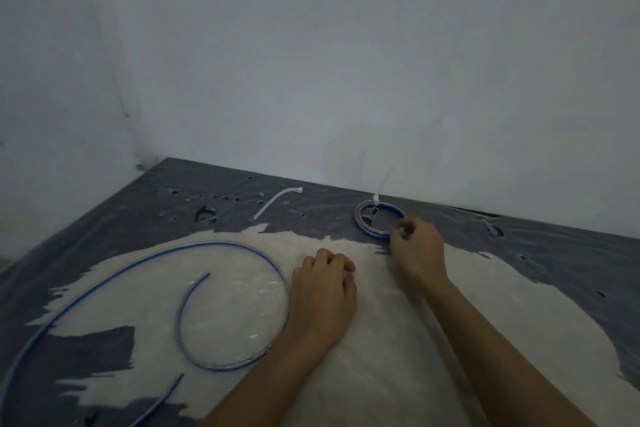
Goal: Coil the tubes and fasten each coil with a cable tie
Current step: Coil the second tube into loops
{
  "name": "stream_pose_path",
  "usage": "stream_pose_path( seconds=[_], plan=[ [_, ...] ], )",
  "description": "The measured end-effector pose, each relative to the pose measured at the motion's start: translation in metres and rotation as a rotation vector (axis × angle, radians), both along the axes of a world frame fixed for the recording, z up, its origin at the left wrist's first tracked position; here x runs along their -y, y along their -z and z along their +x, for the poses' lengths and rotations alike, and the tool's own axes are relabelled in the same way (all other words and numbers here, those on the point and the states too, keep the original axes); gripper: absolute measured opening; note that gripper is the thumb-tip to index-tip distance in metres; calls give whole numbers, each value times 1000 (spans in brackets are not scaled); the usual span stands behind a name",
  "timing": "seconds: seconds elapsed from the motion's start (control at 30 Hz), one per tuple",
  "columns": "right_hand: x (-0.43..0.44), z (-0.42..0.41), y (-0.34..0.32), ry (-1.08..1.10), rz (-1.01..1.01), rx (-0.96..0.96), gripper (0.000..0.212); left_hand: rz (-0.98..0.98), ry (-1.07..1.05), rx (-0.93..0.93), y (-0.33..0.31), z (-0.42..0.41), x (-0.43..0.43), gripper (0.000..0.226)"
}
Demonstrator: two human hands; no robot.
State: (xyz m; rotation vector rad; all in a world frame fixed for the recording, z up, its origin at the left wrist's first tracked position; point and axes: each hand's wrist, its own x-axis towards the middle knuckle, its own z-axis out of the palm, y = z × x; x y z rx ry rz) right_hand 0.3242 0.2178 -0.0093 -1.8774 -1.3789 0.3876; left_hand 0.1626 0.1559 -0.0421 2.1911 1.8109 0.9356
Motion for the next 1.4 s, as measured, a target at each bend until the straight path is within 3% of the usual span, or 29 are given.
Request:
stream_pose_path(
  seconds=[0.17, 0.23, 0.3, 0.4, 0.6, 0.7, 0.8, 0.9, 0.97, 1.0, 1.1, 1.13, 1.2, 1.3, 1.4],
  plan=[
    [66, -47, -4, -329, 42, 44, 16, -15, 98, 298, -24, -37, 28, 28],
    [81, -67, -4, -417, 42, 71, 18, 57, 77, 313, -36, -62, 45, 29],
    [95, -85, -4, -486, 38, 85, 18, 94, -10, 258, -44, -93, 61, 23],
    [119, -109, -9, -575, 38, 90, 16, -63, -169, 71, -47, -143, 90, 13],
    [160, -144, -19, -655, 22, 102, 15, -349, -178, -209, -41, -186, 151, 38],
    [177, -149, -18, -658, 8, 58, 16, -430, -179, -208, -43, -191, 161, 33],
    [193, -145, -19, -636, 1, -52, 25, -419, -145, -101, -59, -182, 162, 27],
    [207, -141, -28, -635, -119, -394, 37, -348, -112, 298, -88, -154, 148, 18],
    [214, -138, -41, -697, -214, -689, 34, -339, -72, 582, -109, -126, 136, 18],
    [215, -135, -47, -712, -219, -811, 30, -297, -48, 629, -119, -113, 128, 24],
    [208, -117, -63, -560, -70, -924, 20, -249, 55, 752, -145, -83, 114, 37],
    [204, -109, -68, -476, -7, -914, 17, -247, 65, 720, -151, -77, 109, 33],
    [196, -91, -77, -364, 82, -844, 12, -209, 53, 450, -156, -71, 99, 21],
    [188, -67, -93, -322, 166, -634, 9, -99, 72, 46, -157, -63, 86, 32],
    [182, -48, -105, -352, 228, -516, 9, 2, 253, 5, -164, -45, 88, 34]
  ],
)
